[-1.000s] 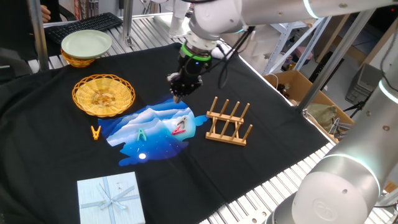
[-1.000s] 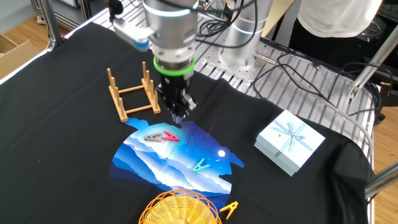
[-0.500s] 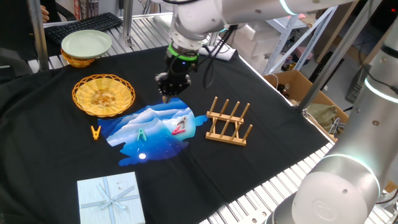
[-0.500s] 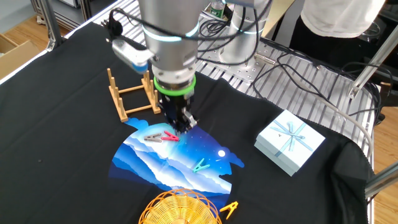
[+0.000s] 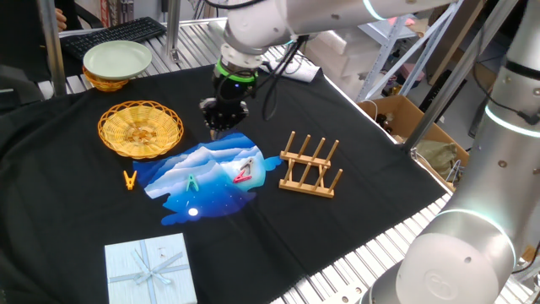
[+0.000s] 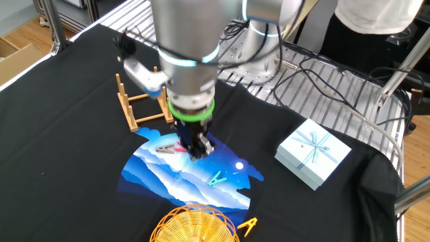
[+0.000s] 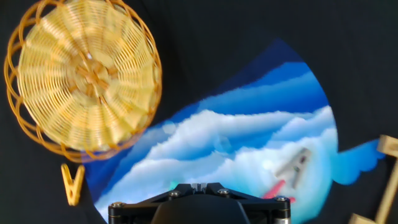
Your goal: Put the dish on the dish rack
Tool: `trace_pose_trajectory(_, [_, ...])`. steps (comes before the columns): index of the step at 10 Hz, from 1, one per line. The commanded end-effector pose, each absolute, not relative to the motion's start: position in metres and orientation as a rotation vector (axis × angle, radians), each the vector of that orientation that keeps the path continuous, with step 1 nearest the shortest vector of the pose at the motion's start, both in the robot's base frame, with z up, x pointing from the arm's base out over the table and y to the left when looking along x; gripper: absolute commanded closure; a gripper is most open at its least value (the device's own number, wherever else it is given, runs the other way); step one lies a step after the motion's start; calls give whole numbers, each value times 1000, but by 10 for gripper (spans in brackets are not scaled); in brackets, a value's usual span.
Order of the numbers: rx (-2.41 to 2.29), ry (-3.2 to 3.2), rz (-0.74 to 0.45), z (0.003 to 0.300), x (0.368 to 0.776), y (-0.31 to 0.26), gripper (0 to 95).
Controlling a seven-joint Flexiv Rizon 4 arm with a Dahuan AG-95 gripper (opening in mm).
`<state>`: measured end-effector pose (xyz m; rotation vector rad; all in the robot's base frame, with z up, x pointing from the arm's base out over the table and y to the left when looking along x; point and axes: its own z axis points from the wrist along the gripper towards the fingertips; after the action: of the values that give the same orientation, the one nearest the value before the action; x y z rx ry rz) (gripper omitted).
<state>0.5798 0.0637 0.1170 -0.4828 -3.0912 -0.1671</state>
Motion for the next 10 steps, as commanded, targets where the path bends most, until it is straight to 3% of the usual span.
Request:
trace_pose_trajectory(1, [-501,-3053,-174,116,587,68,950])
trace_pose_trajectory(10, [-457,-3061,-163,120,597,68,950])
